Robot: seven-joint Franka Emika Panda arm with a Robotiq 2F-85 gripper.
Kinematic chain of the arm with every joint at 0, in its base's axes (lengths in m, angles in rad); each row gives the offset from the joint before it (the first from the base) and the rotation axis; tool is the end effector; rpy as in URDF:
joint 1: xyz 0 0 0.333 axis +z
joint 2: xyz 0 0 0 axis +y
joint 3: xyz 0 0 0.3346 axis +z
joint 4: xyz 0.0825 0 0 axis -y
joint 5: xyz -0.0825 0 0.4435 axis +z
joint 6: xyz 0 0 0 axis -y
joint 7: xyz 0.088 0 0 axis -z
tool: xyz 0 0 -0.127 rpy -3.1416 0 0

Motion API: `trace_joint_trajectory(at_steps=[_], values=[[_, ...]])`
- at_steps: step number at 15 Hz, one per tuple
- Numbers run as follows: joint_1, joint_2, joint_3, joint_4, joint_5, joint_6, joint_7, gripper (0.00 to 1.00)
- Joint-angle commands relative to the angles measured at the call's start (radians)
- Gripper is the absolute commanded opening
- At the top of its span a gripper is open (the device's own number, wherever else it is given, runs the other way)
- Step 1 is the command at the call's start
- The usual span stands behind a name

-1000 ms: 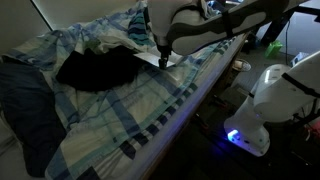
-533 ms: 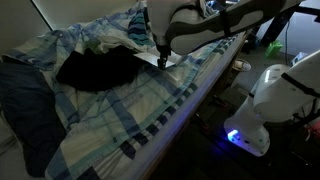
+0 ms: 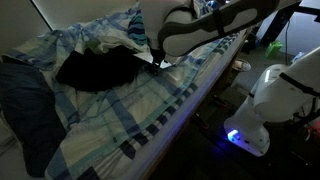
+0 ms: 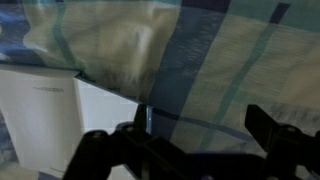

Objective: Close the book

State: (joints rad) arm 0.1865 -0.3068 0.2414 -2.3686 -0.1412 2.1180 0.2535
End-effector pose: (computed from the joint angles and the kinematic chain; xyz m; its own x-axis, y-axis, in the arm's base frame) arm 0.4616 0.2014 0.4154 0.9669 0.2406 0.0855 0.2226 -0.9583 0.1790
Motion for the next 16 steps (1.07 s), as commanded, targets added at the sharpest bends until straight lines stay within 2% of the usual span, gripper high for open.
trace_joint_trajectory(at_steps=[1, 5, 9, 10, 11, 13, 16], values=[[-0.006, 0.074, 0.034, 0.075, 0.015, 0.002, 0.101, 1.0], [-0.006, 0.166, 0.066, 0.147, -0.031, 0.007, 0.204, 1.0], [0.001, 0.28, 0.07, 0.234, -0.127, 0.019, 0.316, 1.0], [0.006, 0.308, 0.065, 0.258, -0.158, 0.019, 0.343, 0.96], [0.011, 0.337, 0.059, 0.283, -0.189, 0.015, 0.369, 0.72], [0.027, 0.387, 0.045, 0.327, -0.241, 0.007, 0.412, 0.68], [0.05, 0.448, 0.019, 0.38, -0.303, 0.002, 0.469, 0.44]])
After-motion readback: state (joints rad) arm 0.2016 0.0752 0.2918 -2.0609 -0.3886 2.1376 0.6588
